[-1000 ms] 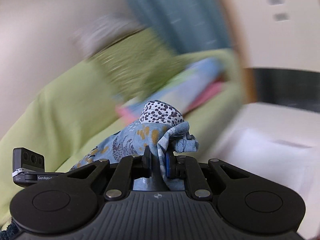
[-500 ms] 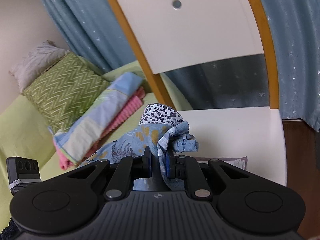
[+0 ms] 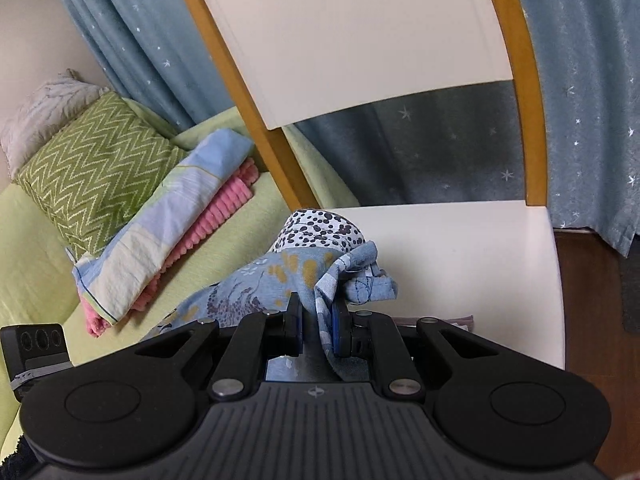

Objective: Fold clothes
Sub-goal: 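Carry the folded shorts with both grippers over to the white chair seat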

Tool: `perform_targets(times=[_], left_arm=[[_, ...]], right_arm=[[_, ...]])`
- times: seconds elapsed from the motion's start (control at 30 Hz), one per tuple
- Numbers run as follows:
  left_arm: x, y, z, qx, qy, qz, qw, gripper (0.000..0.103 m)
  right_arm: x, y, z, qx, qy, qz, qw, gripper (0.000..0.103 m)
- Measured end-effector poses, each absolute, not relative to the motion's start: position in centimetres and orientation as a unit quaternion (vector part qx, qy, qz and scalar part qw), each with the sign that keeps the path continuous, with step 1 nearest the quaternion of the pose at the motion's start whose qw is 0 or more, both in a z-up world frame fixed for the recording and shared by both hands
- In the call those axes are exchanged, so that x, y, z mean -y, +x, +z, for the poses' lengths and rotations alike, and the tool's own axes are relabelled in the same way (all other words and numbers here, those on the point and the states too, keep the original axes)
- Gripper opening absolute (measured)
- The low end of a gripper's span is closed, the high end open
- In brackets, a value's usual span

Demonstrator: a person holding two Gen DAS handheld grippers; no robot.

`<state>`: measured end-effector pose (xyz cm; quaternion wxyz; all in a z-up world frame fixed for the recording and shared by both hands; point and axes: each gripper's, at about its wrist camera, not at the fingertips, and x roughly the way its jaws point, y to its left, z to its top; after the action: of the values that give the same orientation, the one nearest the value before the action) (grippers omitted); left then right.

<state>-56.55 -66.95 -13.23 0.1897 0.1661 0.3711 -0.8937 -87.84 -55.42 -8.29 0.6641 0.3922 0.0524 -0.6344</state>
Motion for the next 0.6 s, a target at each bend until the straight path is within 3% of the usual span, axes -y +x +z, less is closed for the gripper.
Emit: perform_targets(times=[0.17,0.23,0.4,0.6], left_arm=[[67.2,-56.8,-15.1,-0.36,0.196,-0.889,0.204,0.022],[67.5,-56.2,-15.9,-0.373,0.198,-0.882,0.208,0.026],[67.2,-53.8,-15.3,-0.357,0.193,-0.889,0.212,0.03],[69.9,-51.7,-13.2,-0.361,0.181,-0.882,0.243,0.03]], right_arm=[[56.3,-87.9,-10.7,-0.073,0.41,-0.638,0.647,0.019],[56.6,-88.4,-12.2,-0.067,0.429,-0.644,0.63,0.038],[55.1,-91.3,-14.0,-0.002,0.456,-0.659,0.598,0.06],[51.4,-94.7,-15.1,0.071,0.476,-0.68,0.554,0.062]])
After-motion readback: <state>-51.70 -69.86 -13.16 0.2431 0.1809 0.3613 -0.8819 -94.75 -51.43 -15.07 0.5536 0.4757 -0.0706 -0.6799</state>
